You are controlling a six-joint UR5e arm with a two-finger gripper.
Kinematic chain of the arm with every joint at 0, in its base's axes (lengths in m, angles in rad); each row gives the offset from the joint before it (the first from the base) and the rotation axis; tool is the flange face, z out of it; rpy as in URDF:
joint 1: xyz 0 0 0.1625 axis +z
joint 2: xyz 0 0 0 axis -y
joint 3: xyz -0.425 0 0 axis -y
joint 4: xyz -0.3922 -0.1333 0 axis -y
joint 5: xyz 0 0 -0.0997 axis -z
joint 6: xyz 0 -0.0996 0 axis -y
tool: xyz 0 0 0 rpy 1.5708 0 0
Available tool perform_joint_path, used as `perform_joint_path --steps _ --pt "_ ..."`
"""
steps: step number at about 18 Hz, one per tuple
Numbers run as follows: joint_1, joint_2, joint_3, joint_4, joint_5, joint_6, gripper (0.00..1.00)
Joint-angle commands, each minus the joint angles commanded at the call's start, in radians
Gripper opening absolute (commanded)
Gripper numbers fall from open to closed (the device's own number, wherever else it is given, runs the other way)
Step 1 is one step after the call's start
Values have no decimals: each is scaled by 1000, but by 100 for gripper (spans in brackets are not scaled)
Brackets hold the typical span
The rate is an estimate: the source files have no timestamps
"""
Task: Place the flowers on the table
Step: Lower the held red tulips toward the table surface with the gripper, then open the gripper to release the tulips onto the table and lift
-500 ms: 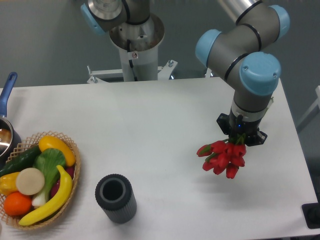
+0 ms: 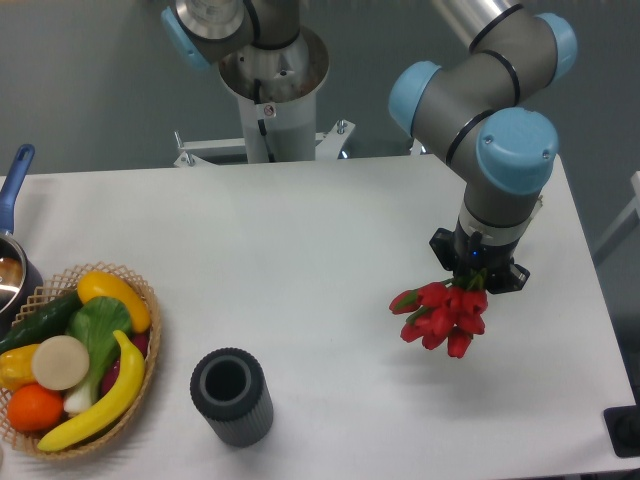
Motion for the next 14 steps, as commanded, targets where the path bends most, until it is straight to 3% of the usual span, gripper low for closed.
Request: perform_joint_path --steps 4,5,8,9,11,14 --pt "-23 -31 -9 0 -2 0 15" --pt "-28 -34 -11 0 -2 0 21" --pt "-37 -48 -17 2 -15 -3 46" --pt "-37 -49 -22 9 -20 -5 59" --pt "-37 -48 -41 40 -26 -17 98" --pt "-38 -46 -74 112 -26 -47 100"
